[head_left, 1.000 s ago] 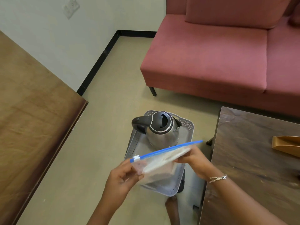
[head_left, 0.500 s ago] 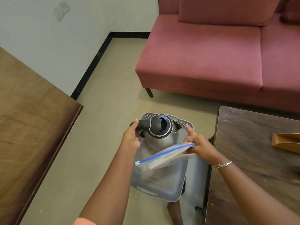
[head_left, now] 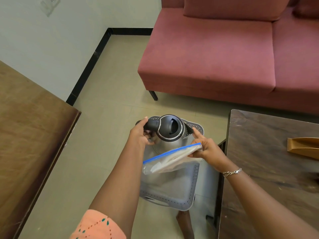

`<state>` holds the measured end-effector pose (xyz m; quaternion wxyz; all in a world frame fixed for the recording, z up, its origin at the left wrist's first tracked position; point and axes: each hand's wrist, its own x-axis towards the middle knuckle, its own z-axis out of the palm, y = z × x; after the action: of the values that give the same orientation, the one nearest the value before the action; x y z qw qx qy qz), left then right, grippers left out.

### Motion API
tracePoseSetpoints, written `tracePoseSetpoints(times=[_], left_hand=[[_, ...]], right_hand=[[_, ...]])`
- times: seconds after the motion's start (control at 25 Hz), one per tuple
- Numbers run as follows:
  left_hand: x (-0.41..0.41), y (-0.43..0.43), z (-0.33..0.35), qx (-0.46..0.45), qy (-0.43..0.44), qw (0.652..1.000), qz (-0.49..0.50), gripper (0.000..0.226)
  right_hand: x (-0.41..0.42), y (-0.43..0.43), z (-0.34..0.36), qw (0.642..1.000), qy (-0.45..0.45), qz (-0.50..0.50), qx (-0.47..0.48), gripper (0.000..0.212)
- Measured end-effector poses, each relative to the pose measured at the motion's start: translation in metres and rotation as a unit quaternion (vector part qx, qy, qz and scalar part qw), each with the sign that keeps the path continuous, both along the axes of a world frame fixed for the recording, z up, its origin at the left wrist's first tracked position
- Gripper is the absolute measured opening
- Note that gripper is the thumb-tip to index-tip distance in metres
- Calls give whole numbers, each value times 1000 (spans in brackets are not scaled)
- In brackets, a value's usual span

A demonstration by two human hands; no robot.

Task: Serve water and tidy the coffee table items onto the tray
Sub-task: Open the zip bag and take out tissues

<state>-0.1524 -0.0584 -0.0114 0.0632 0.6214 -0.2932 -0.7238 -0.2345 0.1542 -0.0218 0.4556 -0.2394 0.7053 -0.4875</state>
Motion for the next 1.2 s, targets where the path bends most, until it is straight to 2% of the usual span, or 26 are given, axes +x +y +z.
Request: tracePoseSetpoints(times=[0.16,0.36,0.44,0.48,0.56,0.64,0.68,0.76,0.8,0.92,1.04,1.12,1.2], left_hand=[[2,-2,-5,-8,-6,1000,-16,31],[11,6,-1,-3,12,1000,-11,32],[15,15,8,-44,-31,998,-25,34],[17,24,16,-100,-52,993,-19,28],[24,50,36,-274,-59,960,-25,14],[32,90,65,-441,0,891,-108,9],[34,111,78,-490,35,856,-162,6],[37,149,97,-548,67,799,-239,10],[37,165,102,-569,65,783,-245,9],[40,205,111,-625,50,756,-186,6],[42,243,118,-624,59,771,-116,14],[38,267,120,-578,69,808,-91,16],[31,288,120,-518,73,849,-71,16]], right_hand=[[-2,-3,-11,999,31,-12,3,10],[-3,-2,-18,999,36,-29,9,19],[-5,3,-16,999,36,-30,13,20],[-6,6,-15,999,38,-29,11,20],[-8,17,-11,999,37,-32,5,20],[-10,33,-2,999,39,-33,0,14],[-11,43,4,999,44,-32,1,9],[-15,66,17,998,57,-31,-3,7],[-17,79,24,998,60,-34,-9,10],[-24,123,43,996,60,-61,-27,19],[-35,180,66,993,59,-88,-50,20],[-40,219,82,990,40,-109,-80,20],[-46,252,91,985,18,-137,-100,29]])
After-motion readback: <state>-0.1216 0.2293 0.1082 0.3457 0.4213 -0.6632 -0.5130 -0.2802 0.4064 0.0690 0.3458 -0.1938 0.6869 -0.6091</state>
